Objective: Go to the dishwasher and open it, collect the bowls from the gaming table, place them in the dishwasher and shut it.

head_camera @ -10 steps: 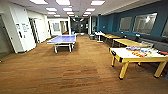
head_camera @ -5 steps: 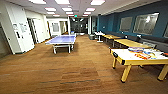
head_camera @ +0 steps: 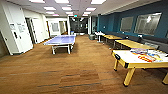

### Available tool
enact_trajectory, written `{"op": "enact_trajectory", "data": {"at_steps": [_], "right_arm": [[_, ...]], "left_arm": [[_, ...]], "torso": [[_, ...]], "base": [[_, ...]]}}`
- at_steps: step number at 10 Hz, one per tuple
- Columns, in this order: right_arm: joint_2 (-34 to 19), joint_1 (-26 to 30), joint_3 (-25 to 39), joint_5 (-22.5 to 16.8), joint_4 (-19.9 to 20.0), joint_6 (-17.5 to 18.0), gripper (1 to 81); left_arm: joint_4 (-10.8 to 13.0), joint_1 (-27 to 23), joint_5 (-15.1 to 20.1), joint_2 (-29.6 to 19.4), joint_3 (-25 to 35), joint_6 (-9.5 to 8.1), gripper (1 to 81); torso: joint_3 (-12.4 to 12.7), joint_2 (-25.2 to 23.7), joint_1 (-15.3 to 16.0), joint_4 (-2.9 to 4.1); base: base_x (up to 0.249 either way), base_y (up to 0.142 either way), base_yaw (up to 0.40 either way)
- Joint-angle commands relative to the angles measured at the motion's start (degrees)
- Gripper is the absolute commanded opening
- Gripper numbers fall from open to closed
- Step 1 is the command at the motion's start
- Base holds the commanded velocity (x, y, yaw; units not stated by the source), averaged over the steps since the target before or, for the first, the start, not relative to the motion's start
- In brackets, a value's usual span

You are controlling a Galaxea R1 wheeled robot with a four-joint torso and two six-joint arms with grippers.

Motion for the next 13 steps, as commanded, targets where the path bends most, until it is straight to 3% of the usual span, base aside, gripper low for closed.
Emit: {"op": "enact_trajectory", "data": {"at_steps": [1, 13], "right_arm": [[0.17, 3.23, 0.18, -2.66, 0.12, 0.12, 81.1], [0.17, 3.40, 0.01, -2.66, 0.38, 0.12, 81.1]], "left_arm": [[-0.57, -2.84, 2.48, 0.13, -0.19, 0.19, 81.1], [-0.39, -2.84, 2.48, 0.92, -0.01, 0.45, 81.1]], "torso": [[0.00, 0.00, 0.00, 0.00], [0.00, 0.00, 0.02, 0.00]], "base": [[0.256, 0.000, 0.000], [0.256, 0.000, 0.000]]}}
